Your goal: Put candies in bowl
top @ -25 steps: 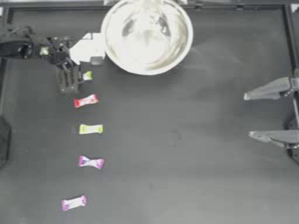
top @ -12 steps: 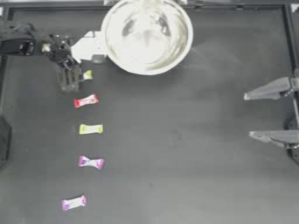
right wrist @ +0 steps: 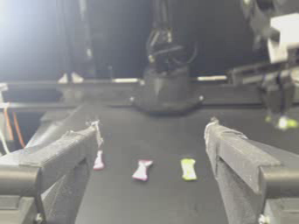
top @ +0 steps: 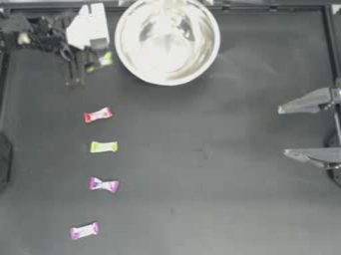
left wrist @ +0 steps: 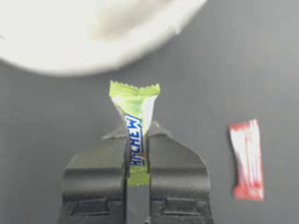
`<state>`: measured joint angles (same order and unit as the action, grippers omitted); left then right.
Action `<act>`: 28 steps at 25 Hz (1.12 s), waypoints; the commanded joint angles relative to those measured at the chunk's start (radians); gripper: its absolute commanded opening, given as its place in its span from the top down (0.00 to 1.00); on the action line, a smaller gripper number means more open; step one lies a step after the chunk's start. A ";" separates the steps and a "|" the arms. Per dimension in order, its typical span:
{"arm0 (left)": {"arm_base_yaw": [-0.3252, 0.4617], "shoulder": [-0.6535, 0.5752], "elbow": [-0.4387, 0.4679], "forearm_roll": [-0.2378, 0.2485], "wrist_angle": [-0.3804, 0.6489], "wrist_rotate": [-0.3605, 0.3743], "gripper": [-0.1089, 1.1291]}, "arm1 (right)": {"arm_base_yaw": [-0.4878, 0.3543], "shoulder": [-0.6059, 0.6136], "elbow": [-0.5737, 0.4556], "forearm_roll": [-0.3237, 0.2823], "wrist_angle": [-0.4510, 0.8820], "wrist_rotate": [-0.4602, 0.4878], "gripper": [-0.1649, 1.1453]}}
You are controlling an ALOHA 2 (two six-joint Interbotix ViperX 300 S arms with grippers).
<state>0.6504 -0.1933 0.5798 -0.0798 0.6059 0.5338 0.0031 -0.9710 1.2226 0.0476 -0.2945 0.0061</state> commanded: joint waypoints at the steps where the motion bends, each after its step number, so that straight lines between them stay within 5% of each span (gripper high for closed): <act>1: 0.003 -0.023 -0.118 -0.003 -0.008 0.011 0.67 | -0.006 0.006 -0.011 0.006 -0.009 0.000 0.11; 15: 0.032 0.364 -0.532 0.000 -0.023 0.066 0.67 | -0.014 0.006 0.012 0.026 -0.020 0.000 0.11; 25: 0.044 0.457 -0.595 -0.003 -0.021 0.074 0.65 | -0.014 0.005 0.015 0.023 -0.020 -0.003 0.11; 28: 0.043 0.453 -0.594 -0.018 -0.018 0.074 0.52 | -0.014 -0.006 0.018 0.026 -0.020 -0.005 0.11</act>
<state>0.6903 0.3007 0.0169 -0.0859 0.5890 0.5737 -0.0107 -0.9756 1.2502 0.0706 -0.3068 0.0031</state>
